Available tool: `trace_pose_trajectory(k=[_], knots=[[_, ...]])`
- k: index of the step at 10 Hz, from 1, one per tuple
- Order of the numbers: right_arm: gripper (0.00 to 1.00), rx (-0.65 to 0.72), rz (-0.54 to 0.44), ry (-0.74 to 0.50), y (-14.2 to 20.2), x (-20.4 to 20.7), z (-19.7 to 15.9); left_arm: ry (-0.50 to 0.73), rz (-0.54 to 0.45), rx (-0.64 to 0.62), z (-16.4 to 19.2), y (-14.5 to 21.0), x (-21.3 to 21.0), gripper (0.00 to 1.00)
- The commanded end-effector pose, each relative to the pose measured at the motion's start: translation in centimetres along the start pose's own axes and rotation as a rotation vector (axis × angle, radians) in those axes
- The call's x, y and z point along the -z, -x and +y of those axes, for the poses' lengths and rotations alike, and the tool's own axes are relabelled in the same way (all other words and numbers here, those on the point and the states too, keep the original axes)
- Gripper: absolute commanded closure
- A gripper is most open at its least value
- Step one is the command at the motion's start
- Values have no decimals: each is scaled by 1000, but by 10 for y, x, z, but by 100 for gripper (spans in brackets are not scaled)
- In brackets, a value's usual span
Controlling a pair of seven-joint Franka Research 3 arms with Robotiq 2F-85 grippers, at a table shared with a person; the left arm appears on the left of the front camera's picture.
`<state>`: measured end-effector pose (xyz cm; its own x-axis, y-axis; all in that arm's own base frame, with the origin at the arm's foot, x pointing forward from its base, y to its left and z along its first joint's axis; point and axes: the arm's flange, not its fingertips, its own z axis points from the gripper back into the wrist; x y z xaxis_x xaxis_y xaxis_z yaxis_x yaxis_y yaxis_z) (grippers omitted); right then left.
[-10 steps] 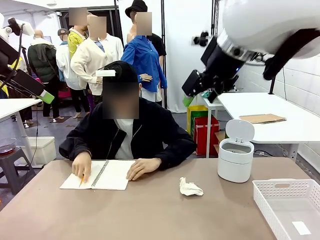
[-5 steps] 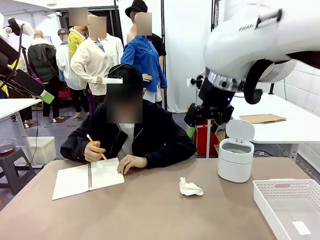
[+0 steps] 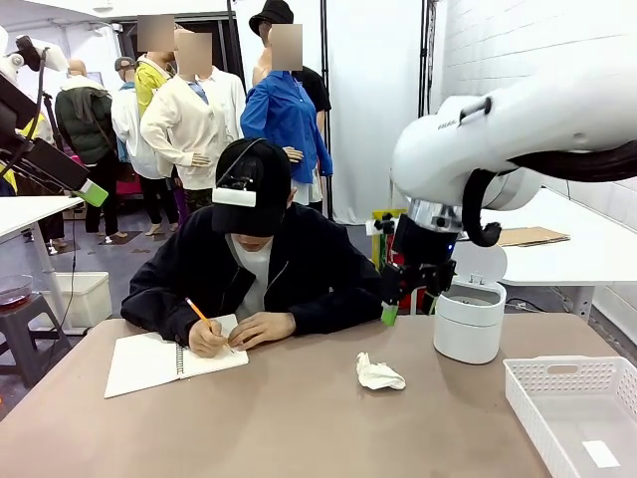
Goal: Sort the paper based on its condition.
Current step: If a person hands you a paper, place it in the Organizing basket , and if it's crumpled, put it in the Trash can.
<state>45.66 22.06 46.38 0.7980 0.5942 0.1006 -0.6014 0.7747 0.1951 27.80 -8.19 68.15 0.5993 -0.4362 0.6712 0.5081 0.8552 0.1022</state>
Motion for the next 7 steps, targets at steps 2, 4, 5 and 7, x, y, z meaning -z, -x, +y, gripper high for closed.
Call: trace_pose_trajectory(k=[2, 4, 5, 7], knots=[[0, -59, 80, 88, -25, 26, -5, 0, 0, -3, 1, 0, 0, 0], [0, -92, 84, 86, -32, 59, 3, 0, 0, -3, 1, 0, 0, 0], [0, -127, 29, 128, -31, 56, 8, 0, 0, -3, 1, 0, 0, 0], [0, -92, 96, 71, -24, 51, 0, 0, 0, -3, 1, 0, 0, 0]])
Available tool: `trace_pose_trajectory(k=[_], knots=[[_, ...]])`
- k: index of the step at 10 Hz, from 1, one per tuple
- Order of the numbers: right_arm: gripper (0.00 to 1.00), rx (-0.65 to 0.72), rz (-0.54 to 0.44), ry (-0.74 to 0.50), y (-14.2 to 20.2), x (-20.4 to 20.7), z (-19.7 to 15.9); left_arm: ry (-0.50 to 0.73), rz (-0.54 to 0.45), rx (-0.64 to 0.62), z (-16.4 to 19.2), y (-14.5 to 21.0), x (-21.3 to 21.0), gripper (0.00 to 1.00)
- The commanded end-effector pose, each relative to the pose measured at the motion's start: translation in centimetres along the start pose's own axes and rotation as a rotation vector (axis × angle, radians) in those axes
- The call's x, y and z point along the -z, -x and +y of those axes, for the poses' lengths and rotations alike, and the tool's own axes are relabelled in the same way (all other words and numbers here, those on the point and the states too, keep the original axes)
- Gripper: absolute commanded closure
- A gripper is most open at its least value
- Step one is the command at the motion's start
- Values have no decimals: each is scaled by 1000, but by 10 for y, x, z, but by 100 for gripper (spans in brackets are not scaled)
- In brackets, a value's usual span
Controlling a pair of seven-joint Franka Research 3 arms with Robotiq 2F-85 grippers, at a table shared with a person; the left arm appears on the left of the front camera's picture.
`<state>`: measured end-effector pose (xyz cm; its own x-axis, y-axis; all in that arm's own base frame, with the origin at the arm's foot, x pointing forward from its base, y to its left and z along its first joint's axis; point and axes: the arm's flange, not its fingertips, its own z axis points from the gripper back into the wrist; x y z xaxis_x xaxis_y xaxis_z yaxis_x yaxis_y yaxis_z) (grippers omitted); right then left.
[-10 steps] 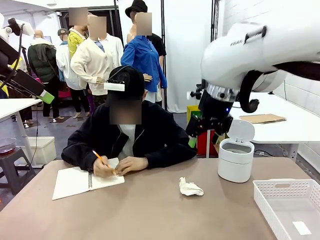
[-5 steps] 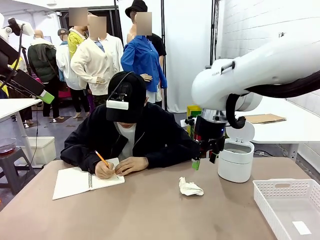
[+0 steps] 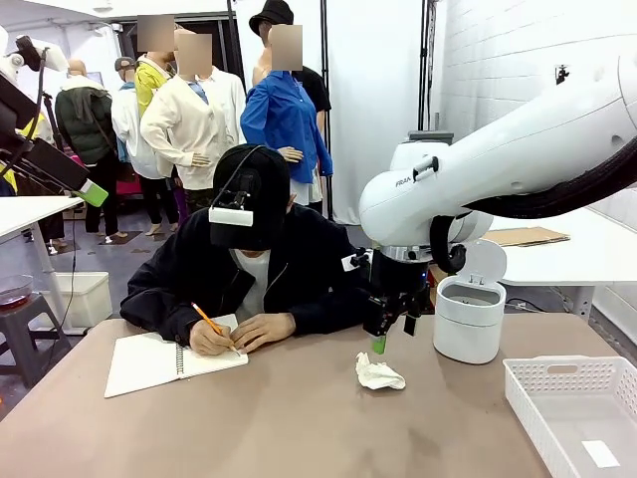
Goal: Sort the paper based on its condition.
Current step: If a person hands you a paper, place it in the Organizing basket , and if it's crumpled, put it in the Trash can.
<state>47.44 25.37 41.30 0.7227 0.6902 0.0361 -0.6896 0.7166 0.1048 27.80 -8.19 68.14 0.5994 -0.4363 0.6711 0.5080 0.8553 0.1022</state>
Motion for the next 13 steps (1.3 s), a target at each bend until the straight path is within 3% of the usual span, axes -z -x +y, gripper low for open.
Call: trace_pose_trajectory(k=[1, 3, 9, 13], knots=[[0, 18, 14, -14, 5, -4, -5, 0, 0, -3, 1, 0, 0, 0], [0, 6, 4, -2, 2, -1, -3, 0, 0, -3, 1, 0, 0, 0], [0, -138, 75, 14, -50, 60, -34, 0, 0, -3, 1, 0, 0, 0], [0, -179, 80, 28, -64, 99, -31, 0, 0, -3, 1, 0, 0, 0]])
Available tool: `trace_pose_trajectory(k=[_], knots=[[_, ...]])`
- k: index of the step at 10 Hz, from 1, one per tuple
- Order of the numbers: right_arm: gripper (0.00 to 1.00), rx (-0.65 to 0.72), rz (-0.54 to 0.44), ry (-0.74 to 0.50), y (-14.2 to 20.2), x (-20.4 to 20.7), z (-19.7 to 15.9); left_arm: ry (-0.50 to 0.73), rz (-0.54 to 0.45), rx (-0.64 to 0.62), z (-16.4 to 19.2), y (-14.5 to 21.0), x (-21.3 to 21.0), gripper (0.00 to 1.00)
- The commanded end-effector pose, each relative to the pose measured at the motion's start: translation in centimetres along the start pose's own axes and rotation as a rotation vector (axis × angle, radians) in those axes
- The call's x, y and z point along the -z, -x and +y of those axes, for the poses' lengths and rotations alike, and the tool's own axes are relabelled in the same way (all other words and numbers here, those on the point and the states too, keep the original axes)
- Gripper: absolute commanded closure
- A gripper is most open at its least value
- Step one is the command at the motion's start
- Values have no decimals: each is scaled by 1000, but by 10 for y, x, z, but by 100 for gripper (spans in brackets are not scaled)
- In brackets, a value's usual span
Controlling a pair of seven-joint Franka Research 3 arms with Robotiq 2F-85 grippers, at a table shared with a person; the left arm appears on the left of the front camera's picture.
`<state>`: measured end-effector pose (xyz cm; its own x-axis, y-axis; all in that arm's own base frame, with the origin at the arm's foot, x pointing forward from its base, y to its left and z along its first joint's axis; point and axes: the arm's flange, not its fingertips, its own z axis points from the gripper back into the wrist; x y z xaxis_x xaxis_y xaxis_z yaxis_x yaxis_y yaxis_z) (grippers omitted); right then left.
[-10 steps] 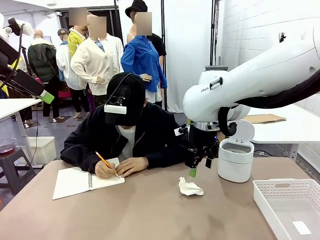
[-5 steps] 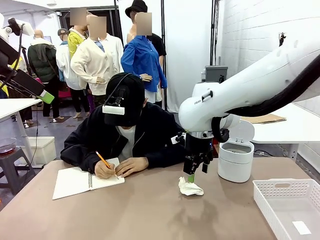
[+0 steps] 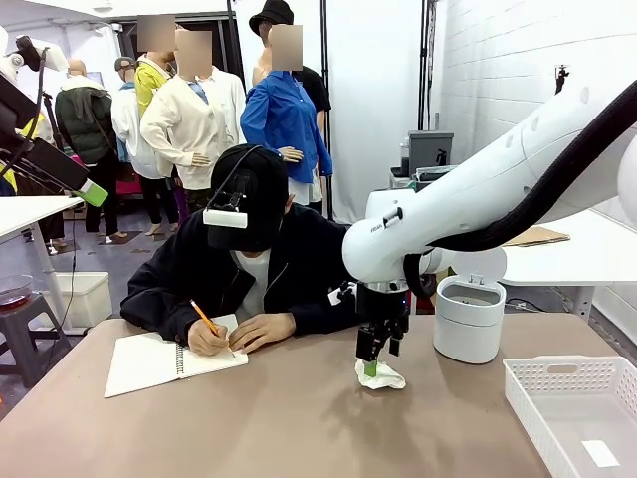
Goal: Sort the paper based on its condition.
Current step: If a person hands you a paper, place it in the Organizing basket , and if it's crumpled, put it in the Trash can.
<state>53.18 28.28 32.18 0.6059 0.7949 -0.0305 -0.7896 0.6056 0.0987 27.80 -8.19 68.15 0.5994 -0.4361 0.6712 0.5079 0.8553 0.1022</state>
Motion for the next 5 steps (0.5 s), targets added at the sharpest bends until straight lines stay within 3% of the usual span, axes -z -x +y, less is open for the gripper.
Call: trace_pose_trajectory(k=[1, 5], knots=[[0, -42, 5, 44, -10, 15, -4, 0, 0, -2, 1, 0, 0, 0], [0, -92, 14, 15, -18, 35, -1, 0, 0, -2, 1, 0, 0, 0]])
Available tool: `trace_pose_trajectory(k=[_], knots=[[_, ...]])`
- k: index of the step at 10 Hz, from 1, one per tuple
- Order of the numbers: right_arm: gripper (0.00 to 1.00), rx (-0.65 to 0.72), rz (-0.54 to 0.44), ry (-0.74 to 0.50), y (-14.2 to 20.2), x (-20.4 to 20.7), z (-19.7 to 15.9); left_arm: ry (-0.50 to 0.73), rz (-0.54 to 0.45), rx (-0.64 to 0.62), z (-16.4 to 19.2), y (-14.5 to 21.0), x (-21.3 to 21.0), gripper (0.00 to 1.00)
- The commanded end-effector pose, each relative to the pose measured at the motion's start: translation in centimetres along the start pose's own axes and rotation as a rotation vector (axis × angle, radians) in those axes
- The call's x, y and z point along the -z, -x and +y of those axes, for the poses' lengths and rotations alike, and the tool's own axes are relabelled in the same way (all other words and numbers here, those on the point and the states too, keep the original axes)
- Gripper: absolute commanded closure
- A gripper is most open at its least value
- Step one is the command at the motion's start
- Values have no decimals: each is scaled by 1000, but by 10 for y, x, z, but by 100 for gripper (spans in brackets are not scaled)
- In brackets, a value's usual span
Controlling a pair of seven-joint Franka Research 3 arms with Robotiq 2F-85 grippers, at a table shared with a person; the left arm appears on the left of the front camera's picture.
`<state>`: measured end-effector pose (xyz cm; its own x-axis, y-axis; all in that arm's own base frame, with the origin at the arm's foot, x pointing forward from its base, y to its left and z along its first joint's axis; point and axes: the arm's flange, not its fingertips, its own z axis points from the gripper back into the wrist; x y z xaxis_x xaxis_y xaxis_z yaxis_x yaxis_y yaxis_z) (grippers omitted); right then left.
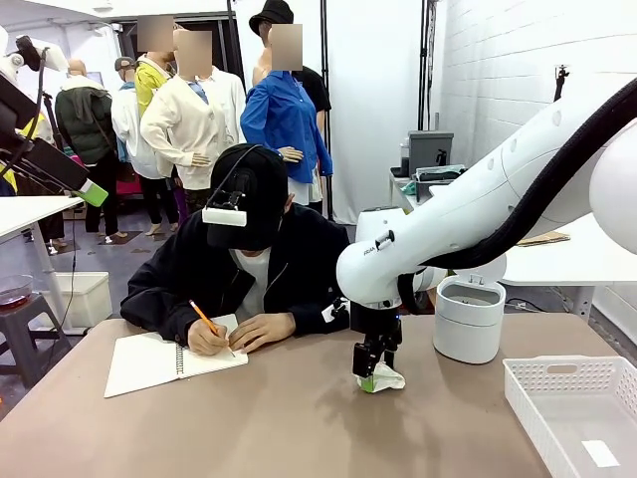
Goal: Sort the paper based on its condition.
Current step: If a person hands you a paper, place it in the Organizing basket , and if it's crumpled, put it in the Trash can.
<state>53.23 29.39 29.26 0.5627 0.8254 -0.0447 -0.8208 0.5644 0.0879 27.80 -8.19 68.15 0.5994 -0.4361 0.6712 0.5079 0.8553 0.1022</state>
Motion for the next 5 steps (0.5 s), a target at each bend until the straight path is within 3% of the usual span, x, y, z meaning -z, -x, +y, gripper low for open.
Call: trace_pose_trajectory(k=[1, 5], knots=[[0, -44, -8, -4, -9, 8, -3, 0, 0, -2, 1, 0, 0, 0], [0, -10, -2, -1, -2, 0, 0, 0, 0, -2, 1, 0, 0, 0]])
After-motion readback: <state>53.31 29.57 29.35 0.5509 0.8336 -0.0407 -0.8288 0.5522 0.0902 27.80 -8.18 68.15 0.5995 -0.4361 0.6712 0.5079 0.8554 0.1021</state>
